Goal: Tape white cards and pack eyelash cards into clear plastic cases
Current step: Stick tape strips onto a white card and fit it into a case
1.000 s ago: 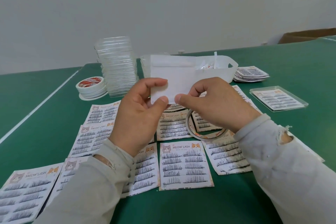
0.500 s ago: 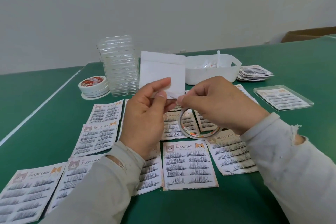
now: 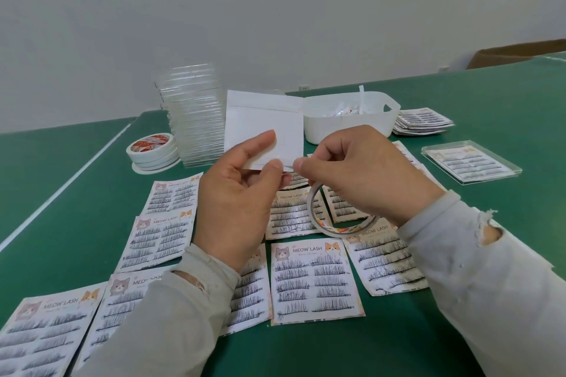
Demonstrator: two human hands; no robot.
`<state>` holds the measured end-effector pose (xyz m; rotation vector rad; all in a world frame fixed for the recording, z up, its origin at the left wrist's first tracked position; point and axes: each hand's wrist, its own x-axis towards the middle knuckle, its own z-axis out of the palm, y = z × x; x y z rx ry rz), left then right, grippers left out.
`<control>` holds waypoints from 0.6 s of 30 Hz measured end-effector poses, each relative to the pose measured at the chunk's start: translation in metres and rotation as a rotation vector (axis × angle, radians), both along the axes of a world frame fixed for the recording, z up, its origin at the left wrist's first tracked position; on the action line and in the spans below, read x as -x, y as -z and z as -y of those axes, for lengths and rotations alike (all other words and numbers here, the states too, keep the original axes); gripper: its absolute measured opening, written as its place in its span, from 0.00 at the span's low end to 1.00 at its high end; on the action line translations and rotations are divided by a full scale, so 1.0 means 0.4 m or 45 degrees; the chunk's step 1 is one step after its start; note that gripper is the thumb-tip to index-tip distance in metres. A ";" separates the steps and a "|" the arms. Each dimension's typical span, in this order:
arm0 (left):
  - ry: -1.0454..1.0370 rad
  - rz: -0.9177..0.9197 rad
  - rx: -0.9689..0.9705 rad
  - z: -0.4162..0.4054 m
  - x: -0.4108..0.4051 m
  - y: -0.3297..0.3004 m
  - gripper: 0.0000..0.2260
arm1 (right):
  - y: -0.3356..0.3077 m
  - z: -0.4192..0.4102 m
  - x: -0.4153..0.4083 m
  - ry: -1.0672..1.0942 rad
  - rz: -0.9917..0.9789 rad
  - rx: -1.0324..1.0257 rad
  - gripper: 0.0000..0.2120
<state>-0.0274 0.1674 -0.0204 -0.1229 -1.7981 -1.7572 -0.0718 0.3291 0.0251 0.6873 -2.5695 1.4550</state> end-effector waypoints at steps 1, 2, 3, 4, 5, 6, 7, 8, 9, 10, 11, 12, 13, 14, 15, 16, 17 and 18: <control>-0.032 -0.010 0.013 -0.002 0.000 0.001 0.15 | 0.000 0.001 -0.001 -0.003 0.001 -0.007 0.17; -0.063 -0.020 0.027 -0.004 -0.001 0.001 0.15 | 0.000 0.002 -0.003 -0.006 0.003 -0.013 0.17; -0.090 -0.030 0.042 -0.006 -0.002 0.001 0.16 | 0.000 0.004 -0.004 -0.010 0.003 -0.014 0.17; -0.113 -0.037 0.056 -0.008 -0.003 0.000 0.15 | 0.000 0.004 -0.006 -0.018 0.003 -0.012 0.16; -0.133 -0.043 0.069 -0.009 -0.003 0.001 0.15 | 0.000 0.005 -0.006 -0.026 0.006 -0.010 0.16; -0.145 -0.049 0.076 -0.008 -0.003 0.001 0.15 | 0.000 0.005 -0.007 -0.034 0.010 -0.009 0.16; -0.148 -0.052 0.077 -0.009 -0.003 0.001 0.16 | -0.001 0.006 -0.007 -0.042 0.012 -0.009 0.15; -0.148 -0.051 0.078 -0.010 -0.003 0.000 0.16 | -0.001 0.007 -0.008 -0.052 0.013 -0.007 0.14; -0.148 -0.050 0.077 -0.011 -0.003 -0.001 0.16 | 0.000 0.009 -0.009 -0.066 0.018 -0.003 0.13; -0.149 -0.051 0.073 -0.013 -0.003 -0.002 0.17 | -0.001 0.010 -0.009 -0.084 0.027 0.006 0.12; -0.150 -0.055 0.064 -0.015 -0.003 -0.003 0.17 | -0.001 0.011 -0.011 -0.104 0.036 0.017 0.12; -0.150 -0.062 0.051 -0.017 -0.004 -0.005 0.17 | -0.002 0.010 -0.011 -0.124 0.048 0.032 0.12; -0.148 -0.074 0.038 -0.018 -0.005 -0.006 0.18 | -0.003 0.009 -0.012 -0.141 0.069 0.056 0.11; -0.142 -0.089 0.028 -0.019 -0.007 -0.008 0.18 | -0.004 0.008 -0.012 -0.155 0.107 0.092 0.11; -0.132 -0.106 0.027 -0.019 -0.010 -0.011 0.18 | -0.005 0.008 -0.013 -0.168 0.161 0.138 0.11; -0.115 -0.126 0.036 -0.020 -0.011 -0.014 0.19 | -0.006 0.008 -0.014 -0.191 0.237 0.201 0.11; -0.093 -0.145 0.049 -0.018 -0.013 -0.016 0.19 | -0.007 0.008 -0.014 -0.233 0.342 0.280 0.11; -0.073 -0.160 0.062 -0.016 -0.012 -0.017 0.19 | -0.009 0.007 -0.014 -0.299 0.469 0.368 0.10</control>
